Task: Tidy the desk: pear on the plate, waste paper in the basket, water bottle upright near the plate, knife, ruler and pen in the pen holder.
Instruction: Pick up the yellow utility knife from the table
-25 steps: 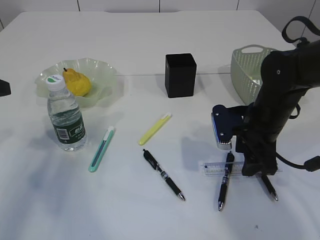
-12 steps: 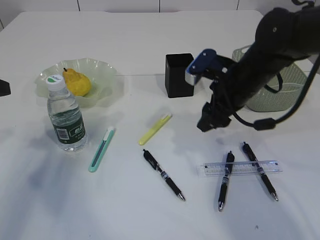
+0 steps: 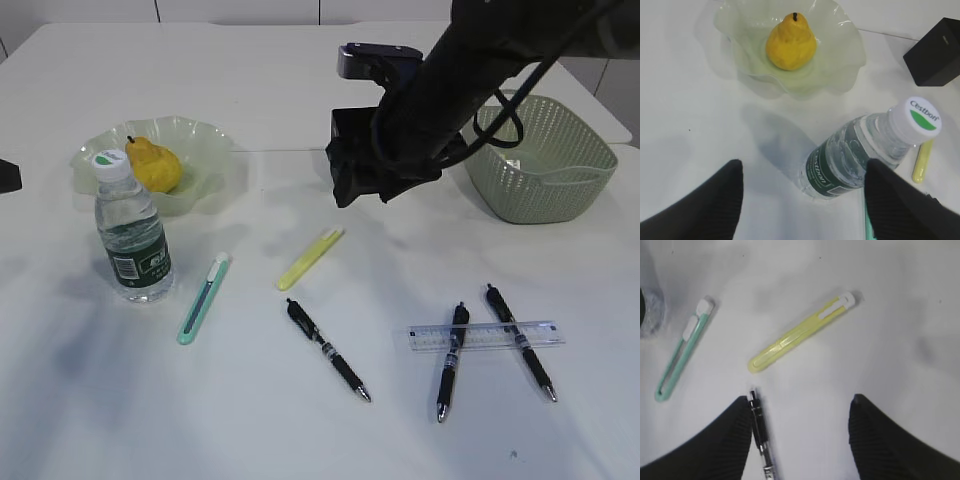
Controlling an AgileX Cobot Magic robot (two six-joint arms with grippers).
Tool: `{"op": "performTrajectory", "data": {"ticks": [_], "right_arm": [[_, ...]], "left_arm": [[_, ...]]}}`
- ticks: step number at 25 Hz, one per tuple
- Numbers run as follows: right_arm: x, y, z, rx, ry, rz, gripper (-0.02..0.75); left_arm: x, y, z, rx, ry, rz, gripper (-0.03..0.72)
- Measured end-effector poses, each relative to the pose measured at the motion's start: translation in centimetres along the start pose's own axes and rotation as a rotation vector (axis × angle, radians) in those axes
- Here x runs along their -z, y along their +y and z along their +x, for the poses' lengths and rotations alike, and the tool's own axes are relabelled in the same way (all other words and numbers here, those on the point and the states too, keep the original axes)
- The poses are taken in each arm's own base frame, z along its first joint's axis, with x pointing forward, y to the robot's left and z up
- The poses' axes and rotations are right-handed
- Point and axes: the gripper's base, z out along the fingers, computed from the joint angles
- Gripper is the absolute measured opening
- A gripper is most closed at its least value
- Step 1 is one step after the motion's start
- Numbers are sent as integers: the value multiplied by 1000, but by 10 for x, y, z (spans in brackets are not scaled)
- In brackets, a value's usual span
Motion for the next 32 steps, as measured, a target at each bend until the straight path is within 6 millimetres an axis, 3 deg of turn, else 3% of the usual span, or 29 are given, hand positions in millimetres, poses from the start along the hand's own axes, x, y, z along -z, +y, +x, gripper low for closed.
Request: {"op": "performTrajectory", "data": {"ticks": [6, 16, 23, 32], "right_arm": [[-11, 3, 2, -356, 29, 7, 440], [-47, 32, -6, -539, 50, 39, 428], [-64, 25, -13, -719, 27, 159, 428], [-83, 20, -9, -900, 36, 191, 428]], "left_arm": [[0, 0, 0, 0, 0, 0, 538], [0, 0, 0, 0, 0, 0, 538], [0, 0, 0, 0, 0, 0, 538], [0, 0, 0, 0, -2, -5, 538]]}}
